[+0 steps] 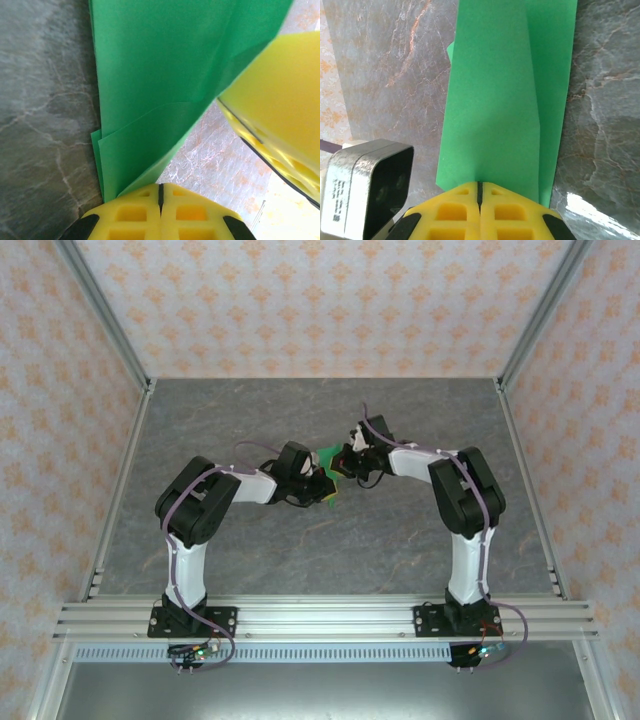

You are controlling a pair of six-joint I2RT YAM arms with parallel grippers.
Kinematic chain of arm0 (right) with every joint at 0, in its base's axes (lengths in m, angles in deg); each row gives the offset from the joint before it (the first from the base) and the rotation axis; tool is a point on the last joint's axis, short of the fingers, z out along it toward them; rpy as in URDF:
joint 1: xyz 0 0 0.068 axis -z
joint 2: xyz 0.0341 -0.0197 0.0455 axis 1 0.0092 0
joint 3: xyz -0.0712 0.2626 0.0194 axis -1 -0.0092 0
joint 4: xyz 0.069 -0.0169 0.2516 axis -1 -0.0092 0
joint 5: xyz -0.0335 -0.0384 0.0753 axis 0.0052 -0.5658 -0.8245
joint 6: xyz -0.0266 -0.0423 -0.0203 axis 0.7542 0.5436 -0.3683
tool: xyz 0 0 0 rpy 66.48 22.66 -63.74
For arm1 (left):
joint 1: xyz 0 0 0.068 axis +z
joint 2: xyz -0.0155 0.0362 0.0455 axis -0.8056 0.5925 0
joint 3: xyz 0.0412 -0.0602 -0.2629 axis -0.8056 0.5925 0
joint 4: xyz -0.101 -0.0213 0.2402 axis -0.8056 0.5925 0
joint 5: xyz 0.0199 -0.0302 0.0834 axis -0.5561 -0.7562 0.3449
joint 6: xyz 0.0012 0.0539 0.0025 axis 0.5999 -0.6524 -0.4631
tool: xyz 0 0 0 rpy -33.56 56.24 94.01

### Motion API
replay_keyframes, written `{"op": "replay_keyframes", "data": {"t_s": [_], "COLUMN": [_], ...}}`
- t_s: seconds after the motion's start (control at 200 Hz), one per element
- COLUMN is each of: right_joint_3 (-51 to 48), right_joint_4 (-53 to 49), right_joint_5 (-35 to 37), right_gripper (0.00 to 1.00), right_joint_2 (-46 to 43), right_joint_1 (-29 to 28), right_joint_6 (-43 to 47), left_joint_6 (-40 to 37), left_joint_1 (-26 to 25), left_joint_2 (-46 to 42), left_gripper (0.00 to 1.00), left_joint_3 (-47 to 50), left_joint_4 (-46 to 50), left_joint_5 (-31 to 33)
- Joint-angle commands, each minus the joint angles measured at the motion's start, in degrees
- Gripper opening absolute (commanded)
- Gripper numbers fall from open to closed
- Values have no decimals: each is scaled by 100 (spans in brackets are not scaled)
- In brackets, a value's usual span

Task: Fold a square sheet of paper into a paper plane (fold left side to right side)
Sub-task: Fold the wing for the fifth time at the center of the table.

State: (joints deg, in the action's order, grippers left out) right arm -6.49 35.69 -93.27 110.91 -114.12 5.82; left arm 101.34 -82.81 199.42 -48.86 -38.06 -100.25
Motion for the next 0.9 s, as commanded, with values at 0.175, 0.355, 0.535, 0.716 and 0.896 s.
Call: {"op": "replay_keyframes", "data": {"t_s": [0.175,0.355,0.535,0.716,0.896], "right_joint_3": [199,496,724,947,1219], "right_joint_4": [-45,-503,-729,-835,-948], "right_joint_5": [96,513,787,846,892], "right_gripper": [0,0,0,0,0], "right_joint_2": [404,554,701,836,995], "right_joint_1": [-51,-56,76,164,289], "right_joint_6": [249,803,1139,1270,1331], "left_joint_6": [-49,-65,-56,-37,-33], "left_joint_1": [-23,-4,40,65,67], "left_joint_2": [345,347,412,462,480], "left_gripper": [0,0,0,0,0], "left_joint_3": [83,76,93,94,98], "left_joint_4": [1095,1191,1303,1317,1335], "left_joint_5": [477,499,502,486,474]}}
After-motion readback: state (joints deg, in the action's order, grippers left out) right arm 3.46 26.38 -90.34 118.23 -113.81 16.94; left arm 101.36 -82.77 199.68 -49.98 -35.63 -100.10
